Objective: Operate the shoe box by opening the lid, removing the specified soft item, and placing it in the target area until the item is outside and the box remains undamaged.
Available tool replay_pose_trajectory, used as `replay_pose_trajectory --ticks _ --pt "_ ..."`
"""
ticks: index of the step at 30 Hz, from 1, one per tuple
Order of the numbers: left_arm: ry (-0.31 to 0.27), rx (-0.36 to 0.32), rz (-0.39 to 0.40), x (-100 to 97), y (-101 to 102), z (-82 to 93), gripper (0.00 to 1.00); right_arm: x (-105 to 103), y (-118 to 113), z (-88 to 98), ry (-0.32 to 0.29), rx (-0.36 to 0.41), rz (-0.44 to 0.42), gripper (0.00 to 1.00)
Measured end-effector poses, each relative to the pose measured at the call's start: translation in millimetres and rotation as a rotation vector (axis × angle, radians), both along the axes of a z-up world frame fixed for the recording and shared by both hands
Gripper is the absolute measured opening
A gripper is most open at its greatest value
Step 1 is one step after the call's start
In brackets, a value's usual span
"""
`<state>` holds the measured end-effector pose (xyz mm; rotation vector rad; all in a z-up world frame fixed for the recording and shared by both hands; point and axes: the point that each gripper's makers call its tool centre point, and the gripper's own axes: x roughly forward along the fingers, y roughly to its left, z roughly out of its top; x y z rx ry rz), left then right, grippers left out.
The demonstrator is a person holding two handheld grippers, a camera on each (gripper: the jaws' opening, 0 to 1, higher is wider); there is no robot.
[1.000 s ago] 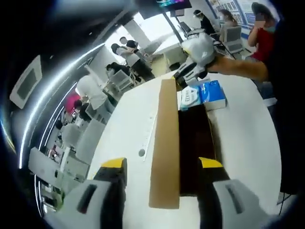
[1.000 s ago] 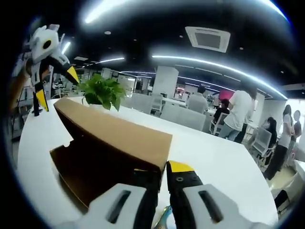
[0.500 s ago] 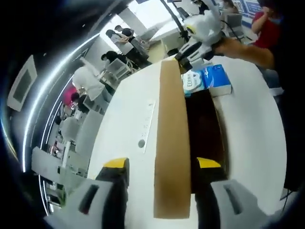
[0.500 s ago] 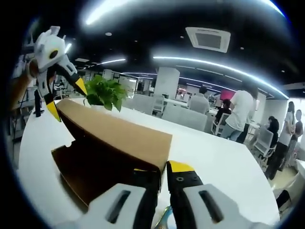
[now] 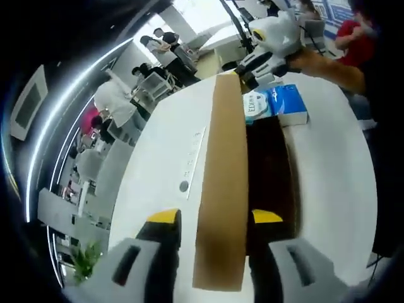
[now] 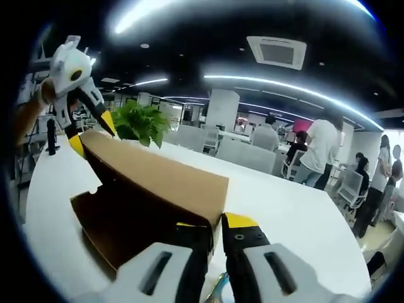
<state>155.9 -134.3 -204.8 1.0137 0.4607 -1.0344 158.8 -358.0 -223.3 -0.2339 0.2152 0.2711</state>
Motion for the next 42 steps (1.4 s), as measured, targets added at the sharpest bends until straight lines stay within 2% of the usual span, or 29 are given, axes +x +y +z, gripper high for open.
replay_pose_trajectory --ticks 4,8,11,13,16,20,23,24,26,27,30,33,36,39,42 --pt "0.02 -0.003 -0.007 -2.8 1 -4.3 0.33 -1 1 -1.4 0.002 -0.004 0.004 0.05" --pt "0.013 -0.001 -0.017 -3.6 1 -5.0 0.32 -1 1 -2.5 0.007 -0.012 0.011 0.06" --pt "0.01 0.004 -0.027 -5.3 1 -4.9 0.32 -5 1 -3.3 0.013 -0.047 0.034 0.06" --pt "0.005 -0.006 -0.03 -5.5 -1 -3.4 0.32 -10 -3 -1.0 0.013 -0.114 0.046 0.07" --pt "0.001 -0.018 -0.032 -4.6 0 -3.8 0.32 -24 -5 10.9 0.024 -0.197 0.087 0.2" --pt "-0.002 -0.027 -0.035 -4.5 -1 -3.6 0.32 -44 -7 39.5 0.034 -0.301 0.158 0.31" --pt "-0.007 -0.023 -0.037 -4.7 -1 -3.7 0.32 -53 -4 56.6 0.05 -0.447 0.214 0.48" --pt "-0.009 -0.022 -0.038 -3.8 -1 -3.9 0.32 -55 3 61.9 0.053 -0.497 0.255 0.55" --pt "-0.012 -0.02 -0.04 -3.3 -1 -3.6 0.32 -61 21 65.0 0.082 -0.571 0.341 0.61" --pt "-0.013 -0.021 -0.039 -3.3 -1 -3.3 0.32 -61 29 68.5 0.083 -0.619 0.371 0.62" --pt "-0.015 -0.023 -0.042 -3.3 -1 -3.2 0.32 -59 55 76.3 0.076 -0.699 0.463 0.62" --pt "-0.02 -0.017 -0.048 -4.1 -1 -4.1 0.32 -50 71 78.5 0.103 -0.744 0.496 0.61" --pt "-0.025 -0.013 -0.053 -4.9 -1 -3.7 0.32 -42 83 68.0 0.151 -0.769 0.563 0.6" --pt "-0.027 -0.01 -0.054 -5.7 -1 -3.9 0.32 -36 90 54.4 0.205 -0.833 0.616 0.6" --pt "-0.027 -0.008 -0.057 -5.5 -1 -3.9 0.32 -28 98 45.6 0.233 -0.856 0.639 0.6"
